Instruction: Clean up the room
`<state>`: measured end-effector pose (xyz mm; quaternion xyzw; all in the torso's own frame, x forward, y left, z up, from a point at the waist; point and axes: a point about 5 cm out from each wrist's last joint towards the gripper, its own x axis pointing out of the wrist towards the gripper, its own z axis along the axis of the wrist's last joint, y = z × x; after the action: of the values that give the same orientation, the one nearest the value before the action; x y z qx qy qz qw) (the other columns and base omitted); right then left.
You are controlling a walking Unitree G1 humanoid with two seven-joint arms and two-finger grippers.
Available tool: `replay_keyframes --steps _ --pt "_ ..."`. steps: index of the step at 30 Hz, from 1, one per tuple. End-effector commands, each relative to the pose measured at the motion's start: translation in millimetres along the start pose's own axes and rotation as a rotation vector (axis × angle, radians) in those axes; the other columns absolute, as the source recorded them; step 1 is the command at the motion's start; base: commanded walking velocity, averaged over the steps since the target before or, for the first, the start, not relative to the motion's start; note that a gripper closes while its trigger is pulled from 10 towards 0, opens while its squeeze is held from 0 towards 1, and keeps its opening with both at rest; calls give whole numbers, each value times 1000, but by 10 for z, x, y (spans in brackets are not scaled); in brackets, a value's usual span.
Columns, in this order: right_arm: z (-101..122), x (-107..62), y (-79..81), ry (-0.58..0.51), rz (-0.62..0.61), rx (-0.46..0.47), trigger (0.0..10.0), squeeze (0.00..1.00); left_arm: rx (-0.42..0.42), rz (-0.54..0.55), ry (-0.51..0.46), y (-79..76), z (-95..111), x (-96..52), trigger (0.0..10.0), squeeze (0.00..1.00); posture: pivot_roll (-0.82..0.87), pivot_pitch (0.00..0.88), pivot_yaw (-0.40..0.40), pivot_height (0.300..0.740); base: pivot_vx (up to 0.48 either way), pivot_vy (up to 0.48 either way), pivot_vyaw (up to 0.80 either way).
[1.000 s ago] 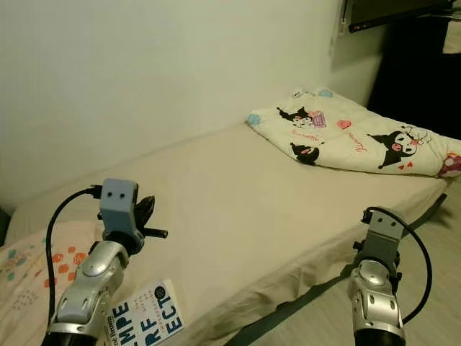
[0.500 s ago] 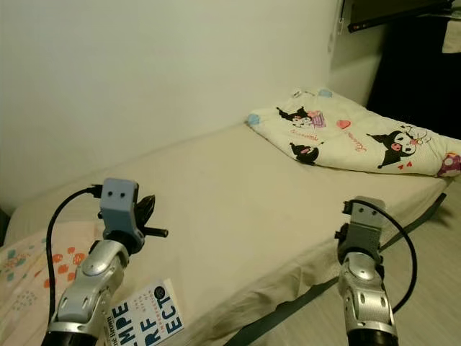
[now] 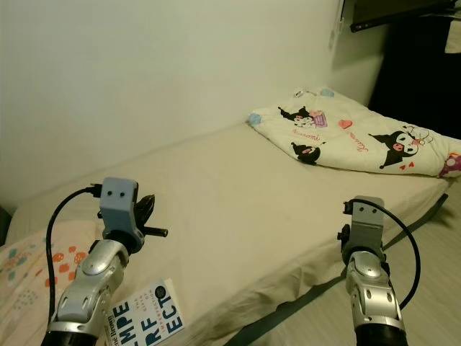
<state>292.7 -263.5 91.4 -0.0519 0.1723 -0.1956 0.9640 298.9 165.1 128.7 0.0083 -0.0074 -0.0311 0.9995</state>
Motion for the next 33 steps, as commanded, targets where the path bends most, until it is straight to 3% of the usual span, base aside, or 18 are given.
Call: replay_keyframes --steps 1,9,14,25,28,29,30,31,33 --pt "11 7 61 9 28 1 10000 0 11 11 10 38 -21 -5 10000 0 -106 44 24 732 0 0 0" --pt "-67 47 7 53 19 -15 10000 0 10 13 11 35 -24 -6 10000 0 -105 46 22 732 0 0 0" --pt "-97 -76 307 80 172 -68 10000 0 10 14 12 40 -29 -12 10000 0 -106 47 21 732 0 0 0" --pt "-63 -45 322 61 158 -97 10000 0 10 13 12 38 -26 -10 10000 0 -106 47 21 732 0 0 0" --pt "-128 92 28 120 86 -69 10000 0 11 13 12 36 -26 -7 10000 0 -104 45 20 732 0 0 0" --pt "-128 92 28 120 86 -69 10000 0 11 13 12 36 -26 -7 10000 0 -104 45 20 732 0 0 0" --pt "-130 137 -118 129 40 -83 10000 0 11 12 14 32 -30 -6 10000 0 -102 45 20 732 0 0 0" --pt "-130 137 -118 129 40 -83 10000 0 11 12 14 32 -30 -6 10000 0 -102 45 20 732 0 0 0" --pt "-52 176 -283 107 -14 -89 10000 0 12 10 15 26 -34 -6 10000 0 -102 45 20 732 0 0 0"
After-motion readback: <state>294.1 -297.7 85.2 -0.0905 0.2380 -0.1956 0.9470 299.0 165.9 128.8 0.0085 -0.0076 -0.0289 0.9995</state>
